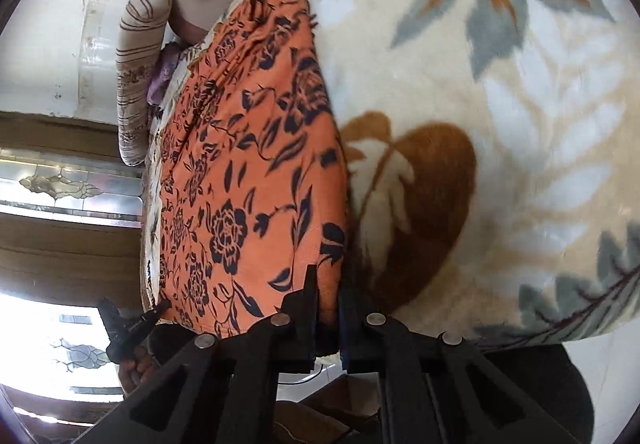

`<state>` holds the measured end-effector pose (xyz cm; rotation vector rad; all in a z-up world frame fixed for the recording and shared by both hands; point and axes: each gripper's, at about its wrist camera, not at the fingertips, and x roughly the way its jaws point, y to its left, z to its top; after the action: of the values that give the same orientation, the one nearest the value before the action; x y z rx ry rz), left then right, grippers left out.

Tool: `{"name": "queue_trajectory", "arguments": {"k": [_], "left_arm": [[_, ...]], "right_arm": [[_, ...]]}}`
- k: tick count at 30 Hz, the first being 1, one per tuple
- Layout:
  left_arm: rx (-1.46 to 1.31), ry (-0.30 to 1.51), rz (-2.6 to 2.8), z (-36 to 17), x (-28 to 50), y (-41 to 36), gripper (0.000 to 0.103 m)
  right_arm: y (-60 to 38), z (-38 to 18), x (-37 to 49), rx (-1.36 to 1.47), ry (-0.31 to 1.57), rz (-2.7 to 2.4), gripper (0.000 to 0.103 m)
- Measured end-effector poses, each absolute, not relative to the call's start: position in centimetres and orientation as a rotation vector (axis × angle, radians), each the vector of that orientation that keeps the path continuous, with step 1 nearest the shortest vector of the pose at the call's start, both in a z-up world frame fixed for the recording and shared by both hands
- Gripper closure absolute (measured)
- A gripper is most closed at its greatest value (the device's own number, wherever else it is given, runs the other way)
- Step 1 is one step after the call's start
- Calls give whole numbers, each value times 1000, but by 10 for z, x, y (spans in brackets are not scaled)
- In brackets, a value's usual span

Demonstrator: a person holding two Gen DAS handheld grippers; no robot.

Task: Fold small clothes
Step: 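Lift the hem with both tools and fold it toward the collar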

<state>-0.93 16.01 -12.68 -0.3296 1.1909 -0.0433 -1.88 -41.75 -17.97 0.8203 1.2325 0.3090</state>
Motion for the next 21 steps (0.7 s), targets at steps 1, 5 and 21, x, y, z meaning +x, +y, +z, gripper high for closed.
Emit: {"name": "queue_trajectory", "arguments": {"k": [1,5,21], "left_arm": [[-330,1181,-49,-123,-8,160,96],[-341,1113,-85,-95,-3,162,96],[-186,862,-185,14,155,131,96]], "right_arm": [[-419,-177,-19,823,1223,315,95],[-423,-157,-12,837,1162,361,95],[-431,-80,151,823,924,475,95]]}}
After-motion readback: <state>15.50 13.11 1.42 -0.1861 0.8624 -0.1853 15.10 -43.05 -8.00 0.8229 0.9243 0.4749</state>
